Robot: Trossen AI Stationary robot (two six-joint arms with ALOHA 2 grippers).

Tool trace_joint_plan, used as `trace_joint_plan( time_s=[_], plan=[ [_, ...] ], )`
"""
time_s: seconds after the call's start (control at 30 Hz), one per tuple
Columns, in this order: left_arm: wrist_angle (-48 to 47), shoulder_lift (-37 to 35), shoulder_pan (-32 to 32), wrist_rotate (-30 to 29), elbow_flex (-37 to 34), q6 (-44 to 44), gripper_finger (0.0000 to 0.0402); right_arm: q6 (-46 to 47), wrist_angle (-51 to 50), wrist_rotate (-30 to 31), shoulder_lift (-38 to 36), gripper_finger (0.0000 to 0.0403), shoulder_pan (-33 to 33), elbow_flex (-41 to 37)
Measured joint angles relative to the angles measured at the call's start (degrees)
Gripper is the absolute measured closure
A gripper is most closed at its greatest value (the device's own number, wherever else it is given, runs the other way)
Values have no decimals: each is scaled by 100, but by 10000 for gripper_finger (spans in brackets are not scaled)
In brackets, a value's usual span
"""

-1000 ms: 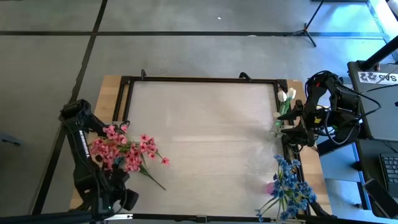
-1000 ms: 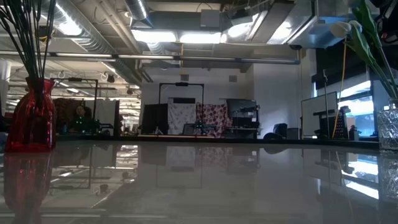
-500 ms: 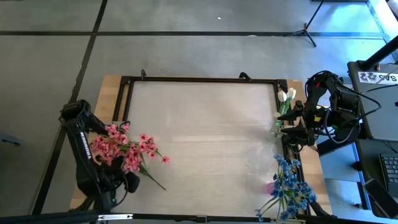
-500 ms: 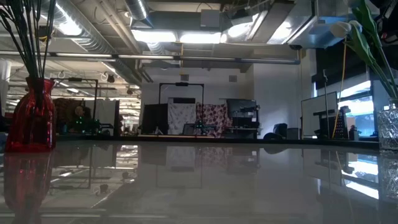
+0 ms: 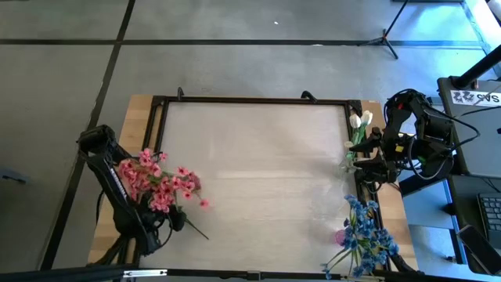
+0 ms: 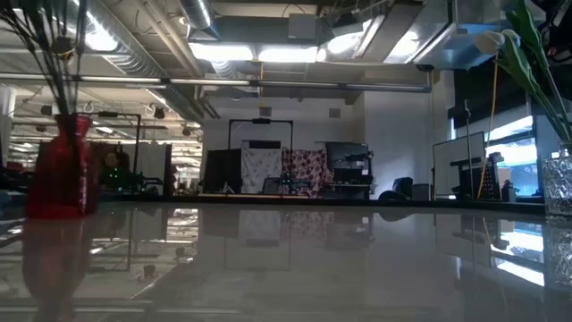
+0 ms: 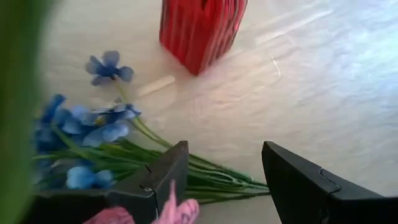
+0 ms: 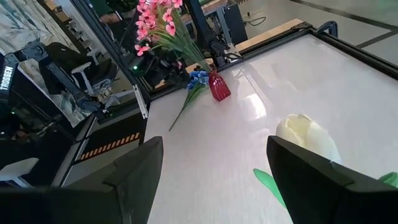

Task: Sort flowers into vase by color
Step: Put the blue flowers into the violet vase

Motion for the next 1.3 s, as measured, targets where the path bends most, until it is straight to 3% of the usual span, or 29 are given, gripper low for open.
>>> trace_joint_plan(
  time_s=[0.2,0.77,1.3],
  plan=[
    [630,0,102,-283,-360,556,202,11,15,0,0,116,-1,0],
    [652,0,364,-1049,-810,1042,202,97,44,0,0,116,-1,0],
    [947,0,1350,-2230,-1062,1764,202,98,44,0,0,116,-2,0]
  ],
)
